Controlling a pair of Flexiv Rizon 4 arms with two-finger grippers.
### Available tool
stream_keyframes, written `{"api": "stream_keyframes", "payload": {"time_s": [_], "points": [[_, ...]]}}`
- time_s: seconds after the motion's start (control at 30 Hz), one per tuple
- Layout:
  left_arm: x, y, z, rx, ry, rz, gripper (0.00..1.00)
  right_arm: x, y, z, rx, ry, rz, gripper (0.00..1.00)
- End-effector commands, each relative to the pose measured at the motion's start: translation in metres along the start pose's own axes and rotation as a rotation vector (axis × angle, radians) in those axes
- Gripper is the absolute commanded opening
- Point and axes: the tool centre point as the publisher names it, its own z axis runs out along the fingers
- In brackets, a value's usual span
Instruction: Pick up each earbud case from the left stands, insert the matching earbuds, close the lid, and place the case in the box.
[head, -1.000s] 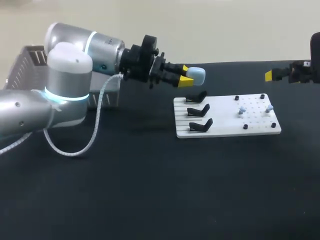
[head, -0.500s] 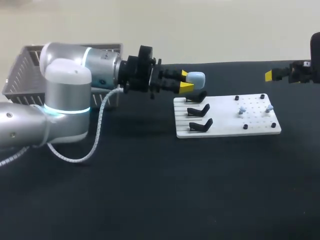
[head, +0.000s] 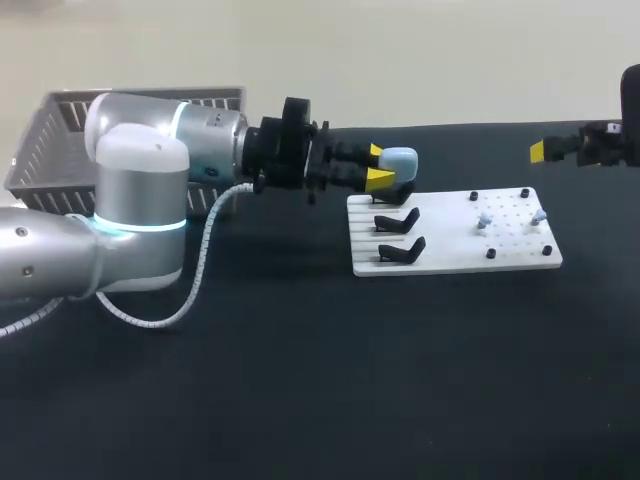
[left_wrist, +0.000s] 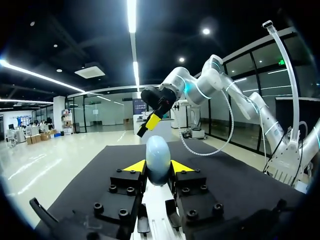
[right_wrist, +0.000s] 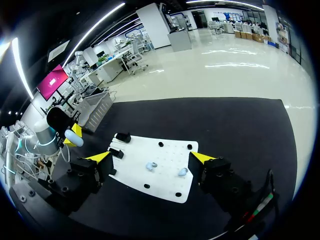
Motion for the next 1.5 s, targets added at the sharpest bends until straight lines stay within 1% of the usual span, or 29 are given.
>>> {"api": "stream_keyframes", "payload": {"time_s": [0.03,0.17,0.63,0.87,0.93,1.03,1.1,1.17,1.37,1.5], "points": [[0.003,0.005,0.001,0.015,-0.004,-0.001,0.00,0.000,0.000,0.000,0.001,0.000,-0.001,1.00],[0.001,0.006,0.000,0.026,-0.001,0.005,0.00,0.000,0.000,0.000,0.001,0.000,-0.001,1.00],[0.001,0.006,0.000,0.026,-0.001,0.005,0.00,0.000,0.000,0.000,0.001,0.000,-0.001,1.00],[0.001,0.006,0.000,0.026,-0.001,0.005,0.00,0.020,0.044,-0.008,0.062,0.044,-0.099,1.00],[0.001,0.006,0.000,0.026,-0.001,0.005,0.00,0.025,0.060,-0.008,0.050,0.050,-0.112,1.00],[0.001,0.006,0.000,0.026,-0.001,0.005,0.00,0.028,0.078,-0.008,0.042,0.055,-0.133,1.00],[0.001,0.006,0.000,0.026,-0.001,0.005,0.00,0.030,0.088,-0.009,0.022,0.063,-0.131,1.00],[0.001,0.006,0.000,0.026,-0.001,0.005,0.00,0.032,0.096,-0.008,-0.019,0.077,-0.116,1.00],[0.001,0.006,0.000,0.026,-0.001,0.005,0.00,0.034,0.119,-0.001,-0.086,0.120,-0.118,1.00],[0.001,0.006,0.000,0.026,-0.001,0.005,0.00,0.032,0.136,0.004,-0.129,0.136,-0.154,1.00]]}}
